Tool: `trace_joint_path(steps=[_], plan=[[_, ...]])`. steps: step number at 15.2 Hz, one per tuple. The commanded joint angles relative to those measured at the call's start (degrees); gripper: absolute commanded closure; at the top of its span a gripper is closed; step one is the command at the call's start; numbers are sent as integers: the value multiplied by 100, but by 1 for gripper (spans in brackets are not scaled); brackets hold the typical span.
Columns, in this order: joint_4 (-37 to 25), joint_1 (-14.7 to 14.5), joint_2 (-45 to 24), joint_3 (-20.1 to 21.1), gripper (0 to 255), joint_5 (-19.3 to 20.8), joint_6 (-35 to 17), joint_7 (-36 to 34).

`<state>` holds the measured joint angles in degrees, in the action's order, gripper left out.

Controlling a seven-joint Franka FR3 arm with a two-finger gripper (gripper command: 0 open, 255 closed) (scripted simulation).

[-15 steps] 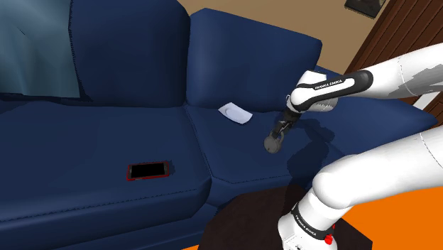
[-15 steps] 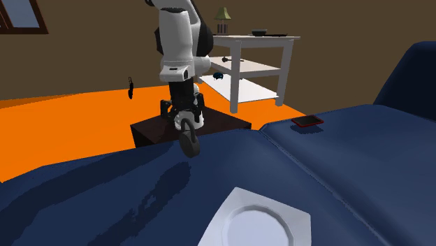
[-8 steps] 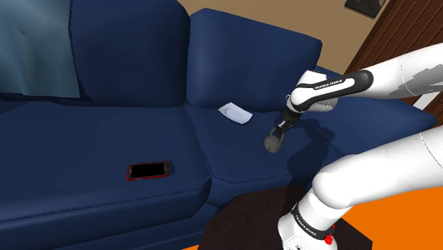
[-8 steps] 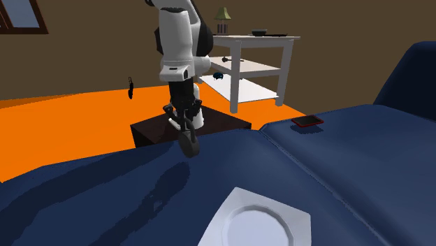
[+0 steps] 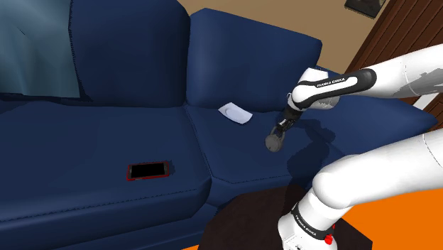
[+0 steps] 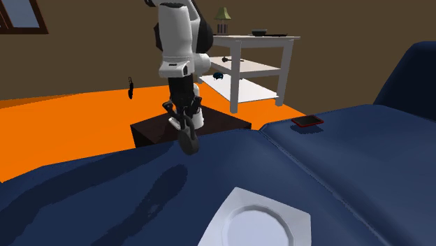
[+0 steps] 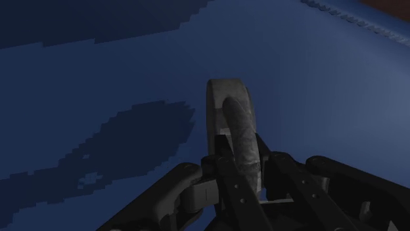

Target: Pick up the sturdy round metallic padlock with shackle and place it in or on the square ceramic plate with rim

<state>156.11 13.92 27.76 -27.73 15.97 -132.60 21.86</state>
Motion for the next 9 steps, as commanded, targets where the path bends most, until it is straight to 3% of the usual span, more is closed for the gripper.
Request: trace_joint_path(steps=[1,9], plan=[[-76,9,118,50,255,-8,195,-16],[-452,25,508,231,255,-69,957,-39]])
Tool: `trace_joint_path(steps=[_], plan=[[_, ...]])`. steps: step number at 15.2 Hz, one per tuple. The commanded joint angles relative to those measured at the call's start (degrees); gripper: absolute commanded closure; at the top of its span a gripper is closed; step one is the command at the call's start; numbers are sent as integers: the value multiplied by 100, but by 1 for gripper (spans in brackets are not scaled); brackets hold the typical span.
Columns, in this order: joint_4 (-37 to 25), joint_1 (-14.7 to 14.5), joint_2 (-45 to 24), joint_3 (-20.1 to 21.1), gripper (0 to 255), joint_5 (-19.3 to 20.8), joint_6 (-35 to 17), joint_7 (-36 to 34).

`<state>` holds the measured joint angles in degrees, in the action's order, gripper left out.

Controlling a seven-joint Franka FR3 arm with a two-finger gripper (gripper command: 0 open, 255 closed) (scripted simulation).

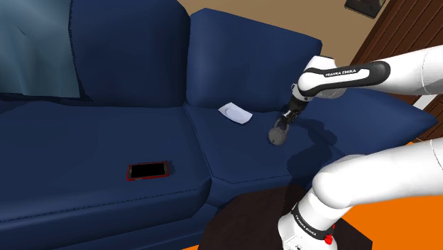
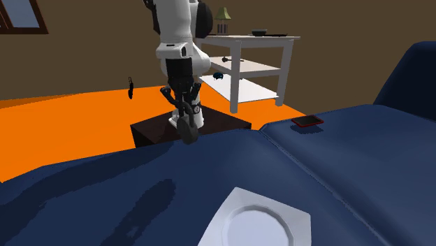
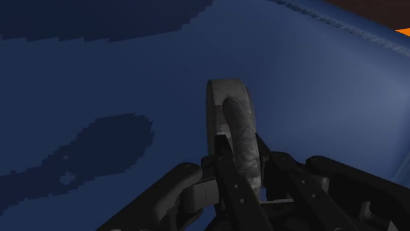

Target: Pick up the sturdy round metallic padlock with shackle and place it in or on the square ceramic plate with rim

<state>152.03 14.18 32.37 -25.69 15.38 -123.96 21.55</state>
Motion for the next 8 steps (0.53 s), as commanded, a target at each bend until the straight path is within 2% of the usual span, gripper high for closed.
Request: trace_joint_path(steps=[1,7,8], plan=[[-95,-1,87,48,255,-20,184,-10],[-393,-9,260,154,255,-77,654,-13],[-585,-104,18,139,255,-156,602,-18]])
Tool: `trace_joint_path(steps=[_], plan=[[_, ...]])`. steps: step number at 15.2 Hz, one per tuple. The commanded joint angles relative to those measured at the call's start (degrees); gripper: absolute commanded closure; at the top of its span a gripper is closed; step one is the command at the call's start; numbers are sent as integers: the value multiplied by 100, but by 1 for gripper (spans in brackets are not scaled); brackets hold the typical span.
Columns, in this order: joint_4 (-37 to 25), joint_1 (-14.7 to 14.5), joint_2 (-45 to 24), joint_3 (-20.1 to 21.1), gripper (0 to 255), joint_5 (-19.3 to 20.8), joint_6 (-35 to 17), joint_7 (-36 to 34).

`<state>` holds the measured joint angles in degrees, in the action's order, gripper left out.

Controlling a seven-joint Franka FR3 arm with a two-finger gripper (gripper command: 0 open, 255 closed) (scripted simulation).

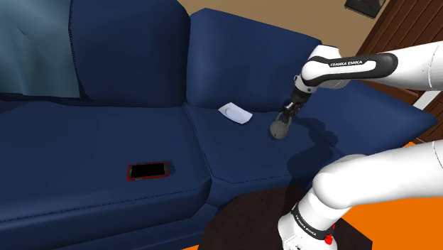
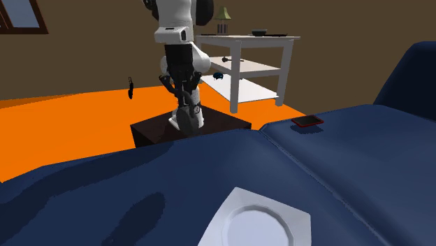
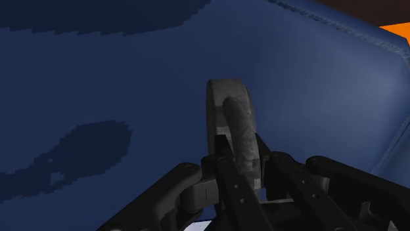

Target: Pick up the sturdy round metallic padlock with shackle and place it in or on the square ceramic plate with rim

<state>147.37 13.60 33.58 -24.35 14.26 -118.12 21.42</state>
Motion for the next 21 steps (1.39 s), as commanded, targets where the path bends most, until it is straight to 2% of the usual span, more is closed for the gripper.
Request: trace_joint_path(steps=[1,7,12,16,21], plan=[[-316,-139,-343,-14,255,-125,-24,-4],[-1601,-592,-1741,-139,255,-692,-101,122],[-2831,-802,-2898,-225,255,-1251,58,336],[-3951,-815,-3843,-236,255,-1721,335,519],[-5608,-628,-5079,-167,255,-2270,885,675]])
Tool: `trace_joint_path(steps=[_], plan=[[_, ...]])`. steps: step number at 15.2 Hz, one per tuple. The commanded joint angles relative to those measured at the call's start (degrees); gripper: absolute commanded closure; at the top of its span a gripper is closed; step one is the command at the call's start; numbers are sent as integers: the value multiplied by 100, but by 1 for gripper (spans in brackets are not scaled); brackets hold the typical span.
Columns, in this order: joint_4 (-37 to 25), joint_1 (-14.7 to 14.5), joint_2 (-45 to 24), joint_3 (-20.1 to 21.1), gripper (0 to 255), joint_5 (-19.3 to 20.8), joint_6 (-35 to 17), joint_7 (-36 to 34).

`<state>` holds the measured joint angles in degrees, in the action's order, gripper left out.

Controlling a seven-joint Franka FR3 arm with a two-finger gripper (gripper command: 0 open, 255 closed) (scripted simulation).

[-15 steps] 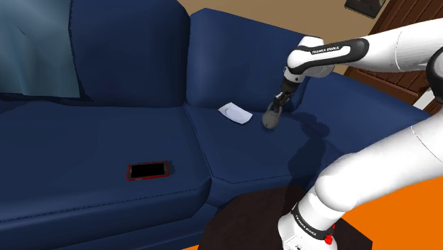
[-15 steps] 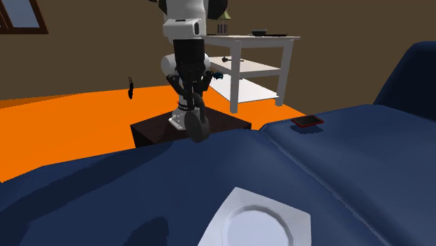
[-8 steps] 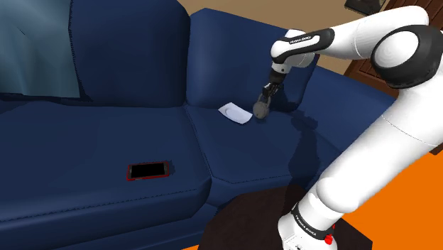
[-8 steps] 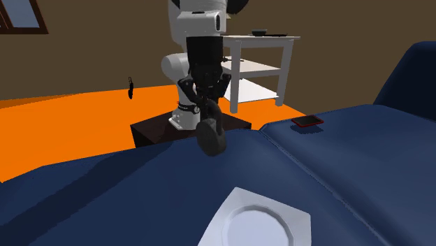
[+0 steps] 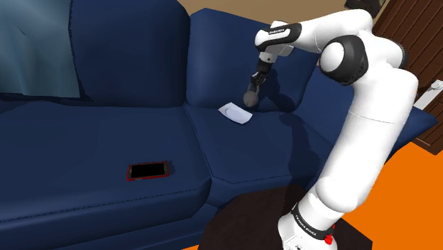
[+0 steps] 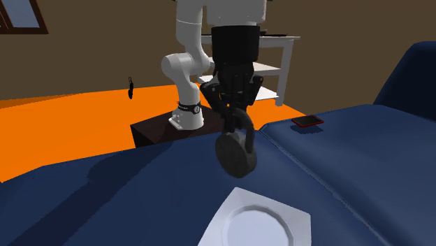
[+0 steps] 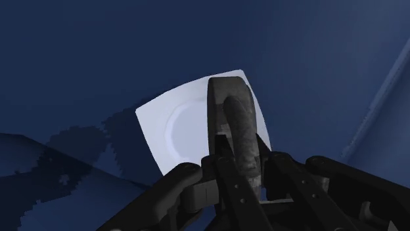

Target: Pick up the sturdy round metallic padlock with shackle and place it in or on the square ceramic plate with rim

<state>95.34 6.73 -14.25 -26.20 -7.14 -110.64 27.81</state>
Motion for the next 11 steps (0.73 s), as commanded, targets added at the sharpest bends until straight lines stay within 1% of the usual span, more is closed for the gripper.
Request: trace_joint_path(steps=[1,3,6,11], plan=[[-786,122,-558,43,255,-232,278,51],[-1627,283,-1110,104,255,-424,600,58],[-3057,591,-1985,218,255,-676,1173,7],[-2615,529,-1955,232,255,-674,769,38]])
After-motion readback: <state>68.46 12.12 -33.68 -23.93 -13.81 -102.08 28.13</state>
